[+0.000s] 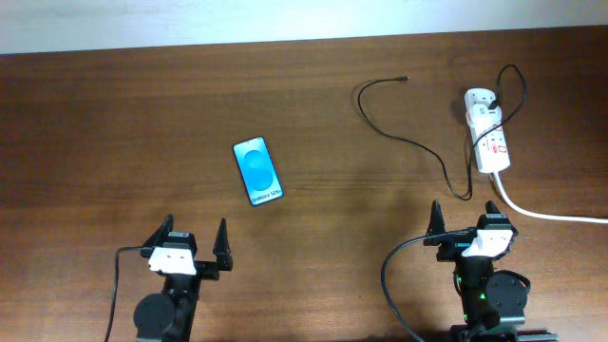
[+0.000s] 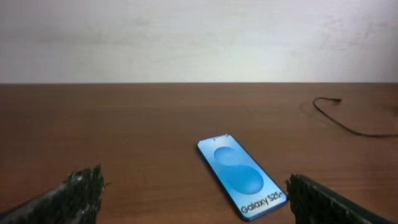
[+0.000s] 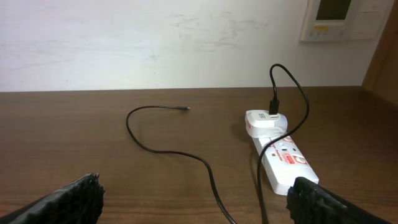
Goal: Plug charger to phone and switch on socket
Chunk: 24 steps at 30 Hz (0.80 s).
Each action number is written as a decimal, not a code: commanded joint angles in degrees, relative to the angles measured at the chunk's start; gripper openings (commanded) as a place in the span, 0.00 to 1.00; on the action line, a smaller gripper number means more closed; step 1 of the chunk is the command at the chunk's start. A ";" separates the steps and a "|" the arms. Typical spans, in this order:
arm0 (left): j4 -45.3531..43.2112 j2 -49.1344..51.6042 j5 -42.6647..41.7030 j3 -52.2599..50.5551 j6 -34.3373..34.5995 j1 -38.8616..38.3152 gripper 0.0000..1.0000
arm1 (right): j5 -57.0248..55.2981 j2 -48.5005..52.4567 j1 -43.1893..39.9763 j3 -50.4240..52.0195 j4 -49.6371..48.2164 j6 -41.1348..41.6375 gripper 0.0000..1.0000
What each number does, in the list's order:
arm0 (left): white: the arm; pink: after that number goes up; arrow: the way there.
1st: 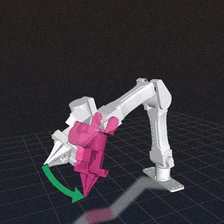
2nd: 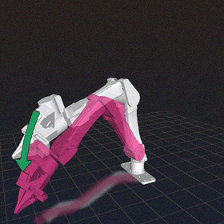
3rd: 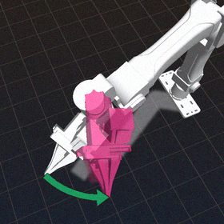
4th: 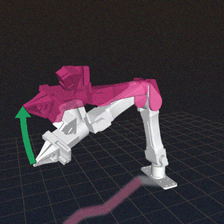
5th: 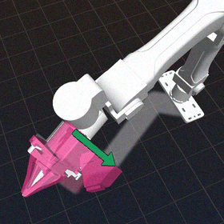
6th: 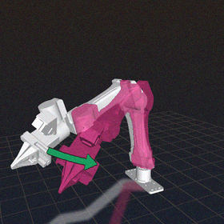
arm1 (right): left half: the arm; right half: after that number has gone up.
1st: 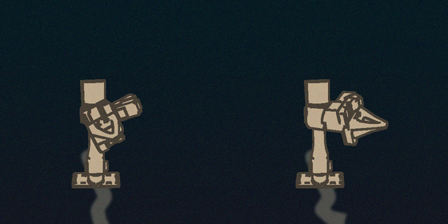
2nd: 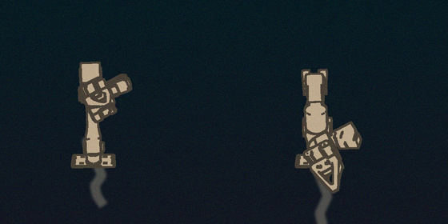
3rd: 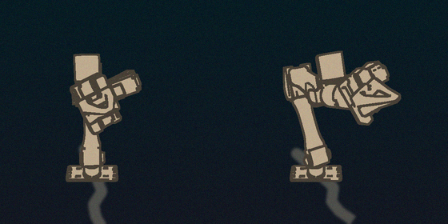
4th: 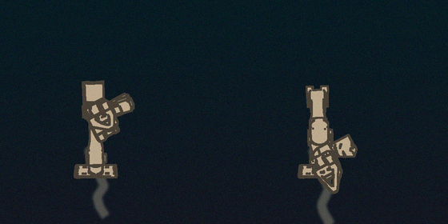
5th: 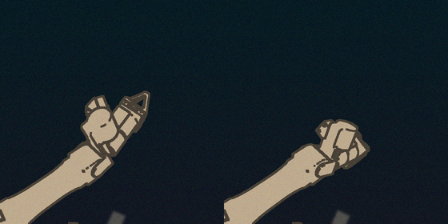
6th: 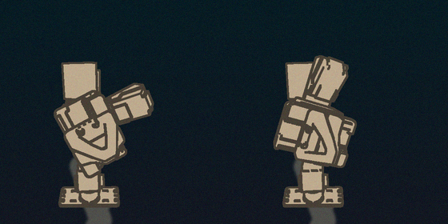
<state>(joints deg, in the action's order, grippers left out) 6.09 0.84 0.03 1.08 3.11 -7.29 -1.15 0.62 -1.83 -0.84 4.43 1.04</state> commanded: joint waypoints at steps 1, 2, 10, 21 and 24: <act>7.13 -0.20 -1.36 3.69 5.68 0.33 0.99 | 0.35 -0.42 0.02 0.52 0.17 -0.37 0.98; 9.64 0.33 -1.36 5.35 5.66 0.33 0.99 | 0.33 -0.42 0.02 0.52 0.17 -0.37 0.98; 13.79 14.78 -1.62 19.08 6.10 0.33 0.99 | 0.33 -0.42 0.02 0.52 0.17 -0.37 0.98; 35.85 60.17 -8.41 59.28 6.67 -1.25 0.99 | 0.33 -0.42 0.02 0.52 0.17 -0.37 0.98; 43.74 70.20 -10.14 70.69 6.69 -4.15 0.99 | 0.33 -0.42 0.02 0.52 0.17 -0.37 0.98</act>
<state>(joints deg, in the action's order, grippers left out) 45.98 62.89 -6.96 62.06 9.32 -8.97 -0.99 0.56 -1.83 -0.84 4.45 1.04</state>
